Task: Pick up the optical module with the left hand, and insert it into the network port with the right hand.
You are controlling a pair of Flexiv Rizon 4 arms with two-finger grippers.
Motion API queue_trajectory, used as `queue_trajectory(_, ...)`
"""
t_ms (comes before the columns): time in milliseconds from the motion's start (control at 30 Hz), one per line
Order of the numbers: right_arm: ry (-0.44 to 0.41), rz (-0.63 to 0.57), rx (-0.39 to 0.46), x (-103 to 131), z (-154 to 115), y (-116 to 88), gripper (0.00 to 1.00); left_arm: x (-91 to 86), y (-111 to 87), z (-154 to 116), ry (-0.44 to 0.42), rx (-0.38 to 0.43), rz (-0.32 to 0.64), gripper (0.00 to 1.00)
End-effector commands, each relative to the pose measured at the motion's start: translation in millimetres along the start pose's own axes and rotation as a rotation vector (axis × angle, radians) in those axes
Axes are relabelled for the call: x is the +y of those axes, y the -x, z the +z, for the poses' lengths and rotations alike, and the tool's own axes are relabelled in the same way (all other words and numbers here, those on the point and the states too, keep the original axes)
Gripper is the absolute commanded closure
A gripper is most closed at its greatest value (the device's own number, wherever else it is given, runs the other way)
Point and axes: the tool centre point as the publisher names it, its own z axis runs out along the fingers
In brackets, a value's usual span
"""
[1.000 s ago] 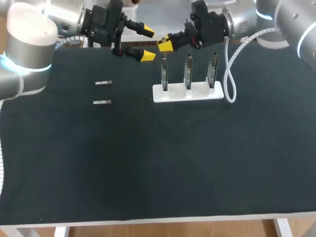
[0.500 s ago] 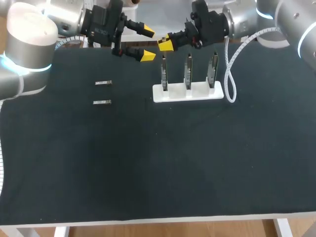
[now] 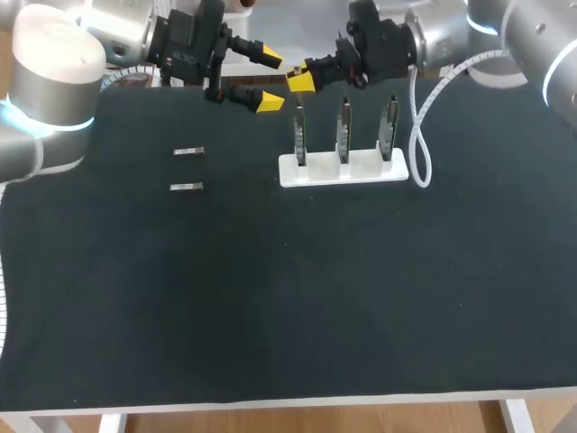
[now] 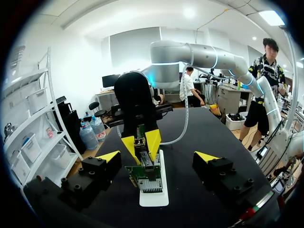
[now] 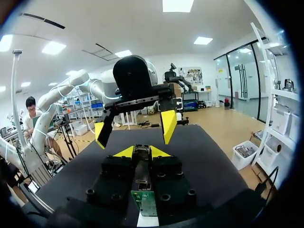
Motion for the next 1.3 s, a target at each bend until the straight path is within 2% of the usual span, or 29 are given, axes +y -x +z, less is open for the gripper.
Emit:
queue_trajectory(33,0.106,0.006,0.008,-10,-1,-1,1.00,1.6,0.0,0,-0.003,0.001,0.001,0.00)
queue_trajectory(933,0.112,0.030,0.010,-11,-1,-8,1.00,1.6,0.0,0,-0.003,0.001,0.001,0.00)
queue_trajectory(1300,0.120,0.049,0.011,-14,2,-16,1.00,1.6,0.0,0,-0.003,0.001,0.001,0.00)
